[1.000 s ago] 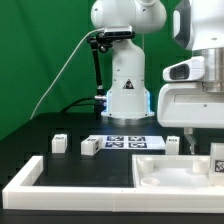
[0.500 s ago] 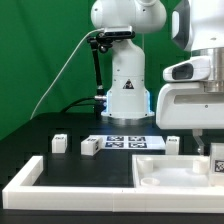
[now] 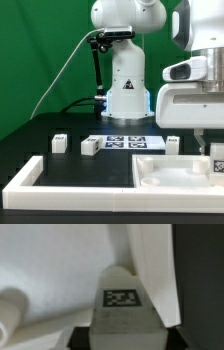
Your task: Assemble one leg
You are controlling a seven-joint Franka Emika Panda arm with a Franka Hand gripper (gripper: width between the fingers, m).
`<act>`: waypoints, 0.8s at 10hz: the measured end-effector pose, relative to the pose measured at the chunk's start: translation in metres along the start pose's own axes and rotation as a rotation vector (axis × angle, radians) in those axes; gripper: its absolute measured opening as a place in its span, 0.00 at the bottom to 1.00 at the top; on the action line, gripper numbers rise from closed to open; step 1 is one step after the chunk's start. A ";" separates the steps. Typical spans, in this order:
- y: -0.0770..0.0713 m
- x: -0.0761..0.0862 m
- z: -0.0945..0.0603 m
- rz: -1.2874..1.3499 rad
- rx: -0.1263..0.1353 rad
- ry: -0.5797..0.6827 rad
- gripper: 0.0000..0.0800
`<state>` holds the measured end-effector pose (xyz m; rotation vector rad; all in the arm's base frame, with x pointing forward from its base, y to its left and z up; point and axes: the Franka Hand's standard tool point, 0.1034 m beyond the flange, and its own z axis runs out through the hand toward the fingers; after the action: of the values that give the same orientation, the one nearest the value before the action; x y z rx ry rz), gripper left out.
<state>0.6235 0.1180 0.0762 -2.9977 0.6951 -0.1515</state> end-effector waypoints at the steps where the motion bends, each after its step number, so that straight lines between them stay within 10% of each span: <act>1: 0.001 0.000 0.000 0.125 -0.001 0.006 0.36; 8: 0.002 -0.003 0.000 1.005 0.025 0.004 0.37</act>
Offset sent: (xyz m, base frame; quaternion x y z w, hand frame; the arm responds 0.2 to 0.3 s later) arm -0.0093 0.0035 -0.0197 -0.0021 0.0306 0.3735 0.9271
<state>0.6200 0.1177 0.0758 -2.2480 2.0123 -0.1004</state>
